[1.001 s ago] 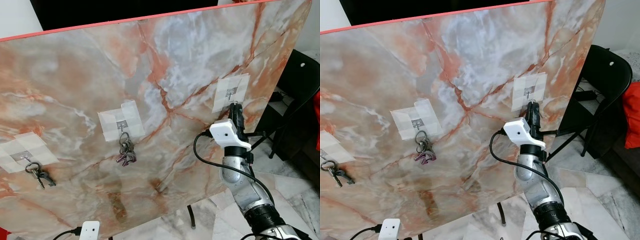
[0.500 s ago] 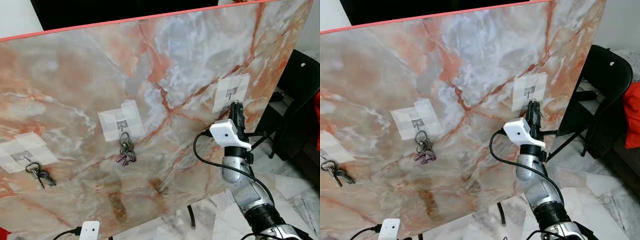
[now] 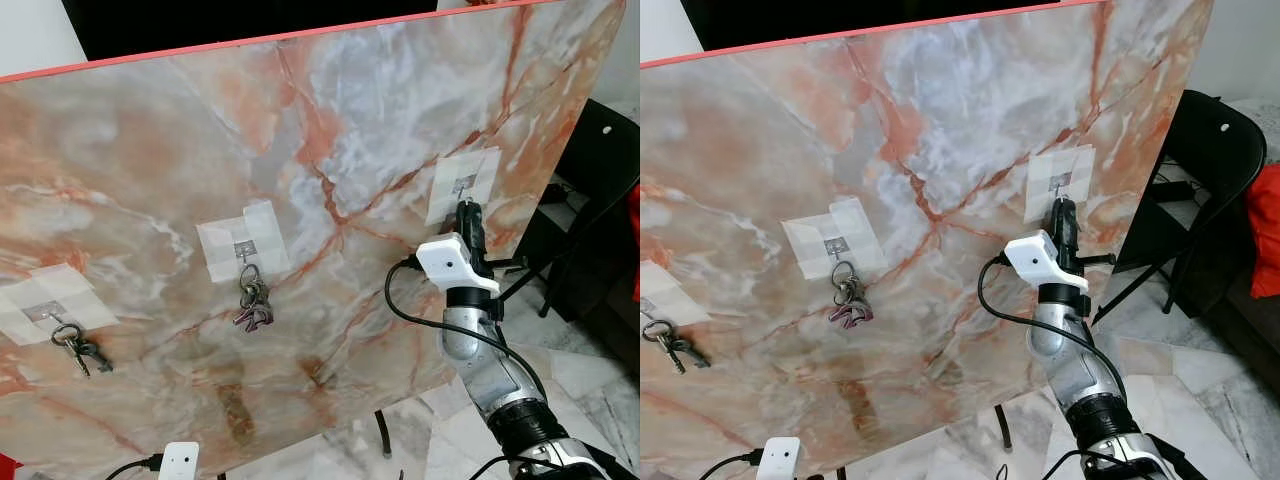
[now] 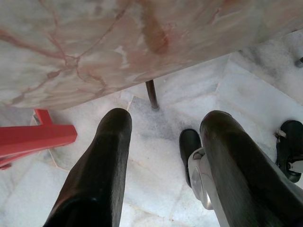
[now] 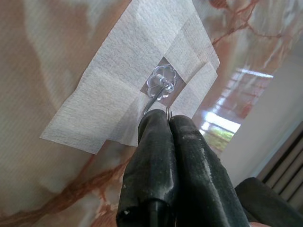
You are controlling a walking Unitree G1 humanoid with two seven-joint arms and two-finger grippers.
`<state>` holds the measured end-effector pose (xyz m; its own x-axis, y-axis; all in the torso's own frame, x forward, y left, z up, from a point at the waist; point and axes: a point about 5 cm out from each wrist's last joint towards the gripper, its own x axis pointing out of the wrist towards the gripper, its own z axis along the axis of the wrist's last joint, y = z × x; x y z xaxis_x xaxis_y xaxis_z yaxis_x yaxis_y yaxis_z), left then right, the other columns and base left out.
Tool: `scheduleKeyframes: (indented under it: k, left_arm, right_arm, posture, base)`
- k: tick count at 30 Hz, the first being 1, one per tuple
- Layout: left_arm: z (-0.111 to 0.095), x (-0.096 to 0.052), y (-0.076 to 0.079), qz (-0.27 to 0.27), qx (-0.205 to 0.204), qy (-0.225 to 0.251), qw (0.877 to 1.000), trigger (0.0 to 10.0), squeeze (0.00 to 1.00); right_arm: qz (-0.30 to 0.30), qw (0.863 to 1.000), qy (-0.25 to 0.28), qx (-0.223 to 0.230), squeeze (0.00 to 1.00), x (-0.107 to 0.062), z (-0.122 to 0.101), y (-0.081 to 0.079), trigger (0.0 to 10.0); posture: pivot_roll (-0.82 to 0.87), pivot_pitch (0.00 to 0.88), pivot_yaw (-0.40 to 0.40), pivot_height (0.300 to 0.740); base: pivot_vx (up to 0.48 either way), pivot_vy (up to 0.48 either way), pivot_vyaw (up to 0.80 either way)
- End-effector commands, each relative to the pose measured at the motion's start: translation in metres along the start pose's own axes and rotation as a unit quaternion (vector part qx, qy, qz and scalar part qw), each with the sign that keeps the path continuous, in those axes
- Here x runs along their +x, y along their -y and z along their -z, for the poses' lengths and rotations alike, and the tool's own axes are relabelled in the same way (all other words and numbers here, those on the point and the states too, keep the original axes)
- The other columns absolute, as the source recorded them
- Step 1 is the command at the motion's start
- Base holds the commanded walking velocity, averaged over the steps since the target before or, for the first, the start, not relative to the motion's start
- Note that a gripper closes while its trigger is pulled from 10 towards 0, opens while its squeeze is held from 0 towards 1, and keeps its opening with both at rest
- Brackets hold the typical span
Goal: Hang keys on a hook
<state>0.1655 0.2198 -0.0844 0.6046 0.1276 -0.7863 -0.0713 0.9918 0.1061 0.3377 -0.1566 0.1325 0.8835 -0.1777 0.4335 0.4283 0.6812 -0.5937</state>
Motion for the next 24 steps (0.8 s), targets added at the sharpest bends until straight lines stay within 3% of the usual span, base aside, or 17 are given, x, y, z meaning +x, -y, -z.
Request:
scheduleKeyframes:
  k: [1,24]
  left_arm:
    - [0.0045,-0.0009,-0.0001,-0.002,-0.001,-0.008,1.000,10.0,0.00]
    - [0.0044,-0.0010,-0.0008,-0.003,0.001,-0.008,1.000,10.0,0.00]
  right_arm:
    - [-0.006,1.000,0.005,0.004,0.00,0.0044,-0.0030,-0.0007,10.0]
    - [-0.034,0.999,-0.006,0.008,0.00,-0.0001,0.0000,-0.0084,10.0]
  posture:
    - [0.00,0.003,0.036,0.740]
    - [0.00,0.007,0.038,0.740]
  base:
    - [0.000,0.000,0.00]
    - [0.000,0.000,0.00]
